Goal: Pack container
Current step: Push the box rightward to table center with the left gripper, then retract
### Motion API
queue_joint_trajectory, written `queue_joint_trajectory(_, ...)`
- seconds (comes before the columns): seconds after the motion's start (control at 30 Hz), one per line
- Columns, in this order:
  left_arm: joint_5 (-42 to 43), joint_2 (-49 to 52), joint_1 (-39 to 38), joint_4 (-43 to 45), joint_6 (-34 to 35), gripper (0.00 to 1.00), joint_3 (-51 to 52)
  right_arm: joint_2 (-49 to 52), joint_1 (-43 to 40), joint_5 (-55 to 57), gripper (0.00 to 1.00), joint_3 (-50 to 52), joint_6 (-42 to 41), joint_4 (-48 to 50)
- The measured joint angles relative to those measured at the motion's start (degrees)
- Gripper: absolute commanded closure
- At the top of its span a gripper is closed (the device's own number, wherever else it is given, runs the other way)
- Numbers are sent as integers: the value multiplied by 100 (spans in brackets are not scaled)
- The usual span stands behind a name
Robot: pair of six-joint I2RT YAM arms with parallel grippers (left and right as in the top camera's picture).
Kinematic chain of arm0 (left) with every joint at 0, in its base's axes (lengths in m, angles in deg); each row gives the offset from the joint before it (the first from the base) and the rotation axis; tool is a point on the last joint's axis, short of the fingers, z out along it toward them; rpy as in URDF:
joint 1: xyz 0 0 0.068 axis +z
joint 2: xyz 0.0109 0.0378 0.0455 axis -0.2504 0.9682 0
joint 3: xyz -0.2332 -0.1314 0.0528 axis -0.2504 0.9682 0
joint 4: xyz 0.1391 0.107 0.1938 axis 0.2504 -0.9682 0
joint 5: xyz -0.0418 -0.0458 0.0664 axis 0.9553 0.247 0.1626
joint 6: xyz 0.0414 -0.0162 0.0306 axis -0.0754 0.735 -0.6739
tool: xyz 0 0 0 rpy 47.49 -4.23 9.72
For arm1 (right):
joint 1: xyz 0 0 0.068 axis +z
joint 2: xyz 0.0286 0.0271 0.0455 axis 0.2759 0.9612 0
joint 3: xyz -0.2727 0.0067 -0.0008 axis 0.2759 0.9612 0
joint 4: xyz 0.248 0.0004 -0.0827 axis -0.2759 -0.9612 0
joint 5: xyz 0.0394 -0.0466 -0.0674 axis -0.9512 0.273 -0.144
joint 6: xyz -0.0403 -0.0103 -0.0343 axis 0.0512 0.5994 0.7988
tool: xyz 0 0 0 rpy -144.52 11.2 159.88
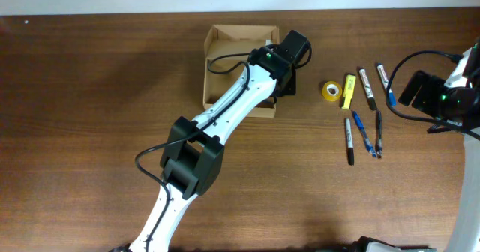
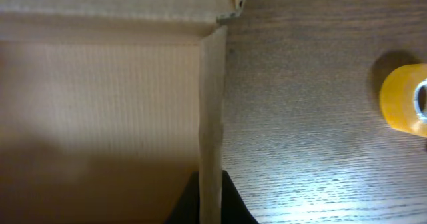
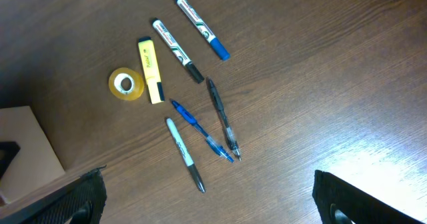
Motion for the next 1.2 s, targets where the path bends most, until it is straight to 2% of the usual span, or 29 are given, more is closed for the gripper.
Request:
queue_joint_trajectory(0.07,-2,28,-2,-2,17,92,-7,0,0,-7,1,-2,0,-2)
queue_joint_trajectory(0.13,-17,28,-4,-4,28,74,-24,0,0,-15,1,0,-2,-2)
queue_joint_trajectory(0.17,-20,28,-2,0,72,70,-35,0,0,-17,1,0,0,-2)
queue_joint_trajectory(0.27,-22,28,-2,-20,96,44,-46,0,0,-17,1,-2,2,-2)
queue_joint_trajectory(0.3,-22,31,-2,-46,114,39,-52,0,0,-17,1,0,-2,-2)
queue_joint_trajectory(0.47,-35,55,-2,-264,-2,35,-444,0,0,-17,1,-2,0,0)
queue_joint_trajectory(0.73,-350,63,24,-1353,-317,27,-2004,9,0,-20,0,0,2,-17)
queue_joint_trajectory(0.83,-529,63,107,-1725,-437,25,-2614,127,63,-20,8,-2,-4,-116)
queue_joint_trajectory(1.0,-708,63,544,-2387,-546,22,-3388,743,529,-136,12,-13,70,-142)
queue_joint_trajectory(1.1,-758,61,1025,-2763,-584,18,-3654,1322,957,-229,18,-20,149,-72)
queue_joint_trajectory(1.2,-800,61,1550,-3042,-651,14,-3705,1945,1375,-282,18,-94,210,13)
